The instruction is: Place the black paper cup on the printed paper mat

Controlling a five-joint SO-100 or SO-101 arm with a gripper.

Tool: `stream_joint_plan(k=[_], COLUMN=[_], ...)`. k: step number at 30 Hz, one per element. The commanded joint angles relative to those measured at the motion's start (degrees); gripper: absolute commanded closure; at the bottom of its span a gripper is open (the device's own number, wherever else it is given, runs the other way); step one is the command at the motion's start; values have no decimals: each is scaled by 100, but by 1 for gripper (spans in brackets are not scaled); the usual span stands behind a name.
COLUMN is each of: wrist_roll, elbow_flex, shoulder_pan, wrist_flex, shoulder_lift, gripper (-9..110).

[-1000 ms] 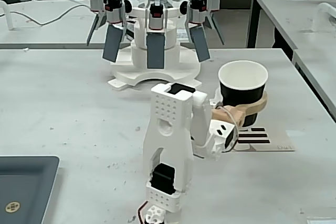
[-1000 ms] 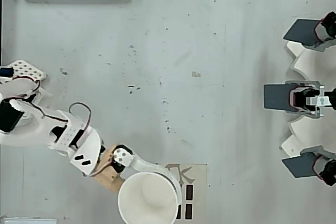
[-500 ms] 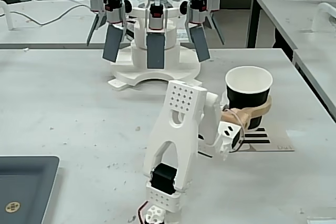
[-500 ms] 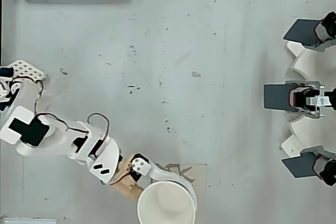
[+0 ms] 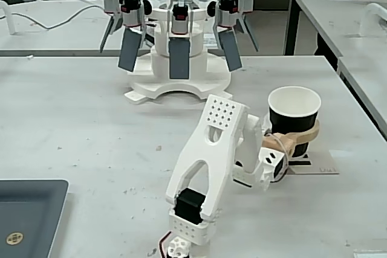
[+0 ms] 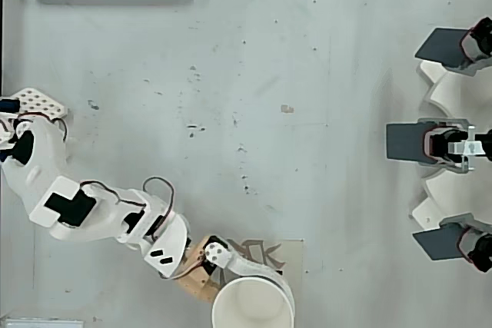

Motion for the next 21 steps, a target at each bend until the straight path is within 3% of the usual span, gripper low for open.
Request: stream_joint_plan(k=[1,14,21], wrist_roll=[62,316,316], elbow_flex=[-378,-650,-633], shoulder_pan=[79,70,70], wrist_flex=[18,202,211], shoulder_lift=[-9,-387,-272], gripper=[95,93,82])
